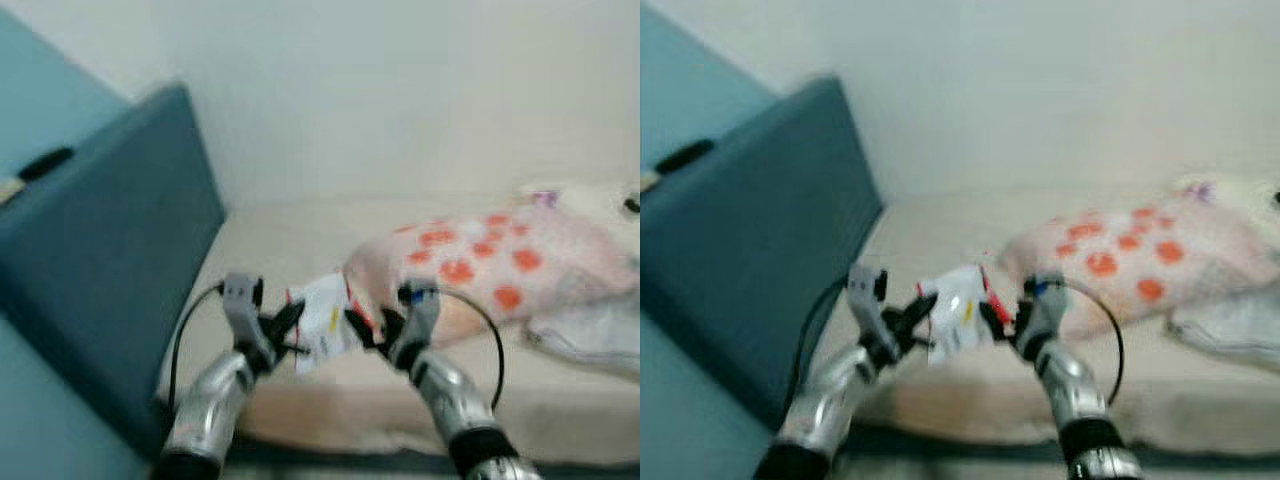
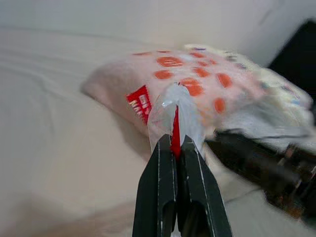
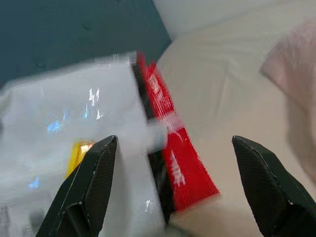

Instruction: Clean up the room

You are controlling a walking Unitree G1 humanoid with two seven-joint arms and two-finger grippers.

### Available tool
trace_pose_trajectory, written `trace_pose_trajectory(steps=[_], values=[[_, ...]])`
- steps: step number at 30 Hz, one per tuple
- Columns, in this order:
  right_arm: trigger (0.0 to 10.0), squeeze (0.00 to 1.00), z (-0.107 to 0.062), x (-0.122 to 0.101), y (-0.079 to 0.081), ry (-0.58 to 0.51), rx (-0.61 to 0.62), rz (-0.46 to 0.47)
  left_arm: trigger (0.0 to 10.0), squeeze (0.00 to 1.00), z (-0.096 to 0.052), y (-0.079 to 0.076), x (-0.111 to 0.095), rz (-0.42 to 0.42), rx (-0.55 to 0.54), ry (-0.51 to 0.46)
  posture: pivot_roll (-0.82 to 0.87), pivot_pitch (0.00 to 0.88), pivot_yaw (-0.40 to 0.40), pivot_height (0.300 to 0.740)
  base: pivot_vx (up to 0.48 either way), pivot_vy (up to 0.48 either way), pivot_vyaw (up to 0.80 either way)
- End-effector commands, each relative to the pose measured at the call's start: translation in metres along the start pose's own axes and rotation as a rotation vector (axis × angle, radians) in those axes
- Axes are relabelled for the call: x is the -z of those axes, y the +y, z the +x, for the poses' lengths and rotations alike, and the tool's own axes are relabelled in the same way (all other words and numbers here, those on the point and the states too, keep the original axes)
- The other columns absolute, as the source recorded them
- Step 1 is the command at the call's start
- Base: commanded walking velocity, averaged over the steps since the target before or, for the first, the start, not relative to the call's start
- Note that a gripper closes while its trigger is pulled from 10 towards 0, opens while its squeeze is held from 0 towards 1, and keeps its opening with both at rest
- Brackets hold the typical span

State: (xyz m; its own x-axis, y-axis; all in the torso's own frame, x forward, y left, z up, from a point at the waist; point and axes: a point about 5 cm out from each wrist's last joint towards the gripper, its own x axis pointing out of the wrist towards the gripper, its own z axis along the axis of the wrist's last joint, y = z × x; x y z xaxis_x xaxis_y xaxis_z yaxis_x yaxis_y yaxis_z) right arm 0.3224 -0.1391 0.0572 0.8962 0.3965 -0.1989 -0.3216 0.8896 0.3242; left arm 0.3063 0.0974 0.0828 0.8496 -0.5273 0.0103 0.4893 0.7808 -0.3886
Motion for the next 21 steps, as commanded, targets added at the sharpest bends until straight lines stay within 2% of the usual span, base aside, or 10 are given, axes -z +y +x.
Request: trace_pose_trajectory(steps=[1,13,16,20,21], values=[[10.0,0.0,-0.001,0.004,0.002,-0.002,-0.01,0.024,10.0,0.0,0.0,0.001,-0.002,0.006,0.003,-0.011,-0.09,0.01,0.012,0.74,0.0,0.0,0.76],[10.0,0.0,-0.001,0.004,0.004,-0.004,-0.039,0.016,10.0,0.0,0.002,0.001,-0.005,0.07,-0.009,-0.011,-0.09,0.01,0.013,0.74,0.0,0.0,0.75],[10.0,0.0,-0.001,0.005,0.005,-0.001,-0.05,0.016,10.0,0.0,0.003,0.005,-0.006,0.101,-0.046,-0.005,-0.09,0.01,0.013,0.74,0.0,0.0,0.75],[10.0,0.0,-0.001,0.008,0.009,0.01,-0.076,0.016,10.0,0.0,0.002,0.026,-0.009,0.194,-0.228,0.02,-0.09,0.01,0.013,0.74,0.0,0.0,0.75],[10.0,0.0,-0.001,0.008,0.009,0.01,-0.076,0.016,10.0,0.0,0.002,0.026,-0.009,0.194,-0.228,0.02,-0.09,0.01,0.013,0.74,0.0,0.0,0.76]])
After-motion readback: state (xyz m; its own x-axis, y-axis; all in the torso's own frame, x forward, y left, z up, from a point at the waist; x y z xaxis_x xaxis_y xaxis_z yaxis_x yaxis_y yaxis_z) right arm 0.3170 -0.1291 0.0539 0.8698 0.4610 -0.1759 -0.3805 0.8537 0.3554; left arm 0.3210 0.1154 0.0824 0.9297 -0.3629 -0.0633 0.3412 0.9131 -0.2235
